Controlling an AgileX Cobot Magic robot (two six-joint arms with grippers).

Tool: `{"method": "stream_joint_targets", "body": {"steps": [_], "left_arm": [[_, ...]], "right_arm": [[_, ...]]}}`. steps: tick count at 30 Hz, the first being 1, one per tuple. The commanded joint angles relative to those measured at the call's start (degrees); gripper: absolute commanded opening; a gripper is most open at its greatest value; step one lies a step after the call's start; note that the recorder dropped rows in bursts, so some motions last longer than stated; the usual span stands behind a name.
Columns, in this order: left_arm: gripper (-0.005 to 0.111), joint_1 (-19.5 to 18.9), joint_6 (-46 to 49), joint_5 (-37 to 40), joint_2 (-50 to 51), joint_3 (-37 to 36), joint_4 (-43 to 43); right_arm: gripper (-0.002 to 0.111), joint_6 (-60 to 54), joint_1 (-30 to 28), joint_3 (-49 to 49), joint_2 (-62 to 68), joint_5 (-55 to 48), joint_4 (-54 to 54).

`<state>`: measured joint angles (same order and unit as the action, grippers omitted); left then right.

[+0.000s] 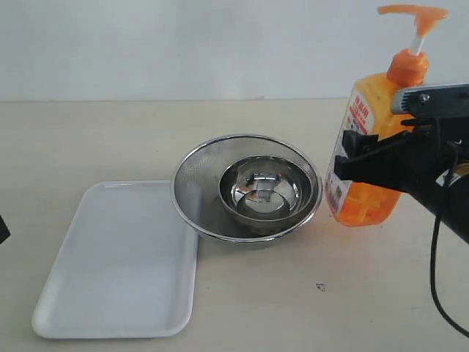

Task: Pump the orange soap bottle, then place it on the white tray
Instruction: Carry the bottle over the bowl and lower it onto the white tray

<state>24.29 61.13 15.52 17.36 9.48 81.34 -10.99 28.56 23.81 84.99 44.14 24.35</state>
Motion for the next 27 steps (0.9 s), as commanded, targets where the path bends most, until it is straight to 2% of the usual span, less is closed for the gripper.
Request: {"method": "stream_joint_targets", "body": {"steps": [1, 17, 20, 27], "left_arm": [[0.005, -0.10, -0.24, -2.30, -0.31, -0.25, 0.05], [0.005, -0.10, -0.24, -5.19, -0.31, -0.25, 0.05], [0.005, -0.10, -0.24, -5.83, -0.31, -0.25, 0.05], [0.005, -0.10, -0.24, -6.33, -0.31, -0.25, 0.17]], "right_arm": [[0.000, -4.23, 0.04, 0.26, -5.51, 2.03, 1.08], [0.000, -6.59, 0.13, 0.37, -25.69, -8.80, -2.15], [0.000, -6.51, 2.64, 1.03, -28.39, -9.85, -2.31], [0.000, -6.91, 13.38, 4.90, -28.87, -9.60, -1.99]]}}
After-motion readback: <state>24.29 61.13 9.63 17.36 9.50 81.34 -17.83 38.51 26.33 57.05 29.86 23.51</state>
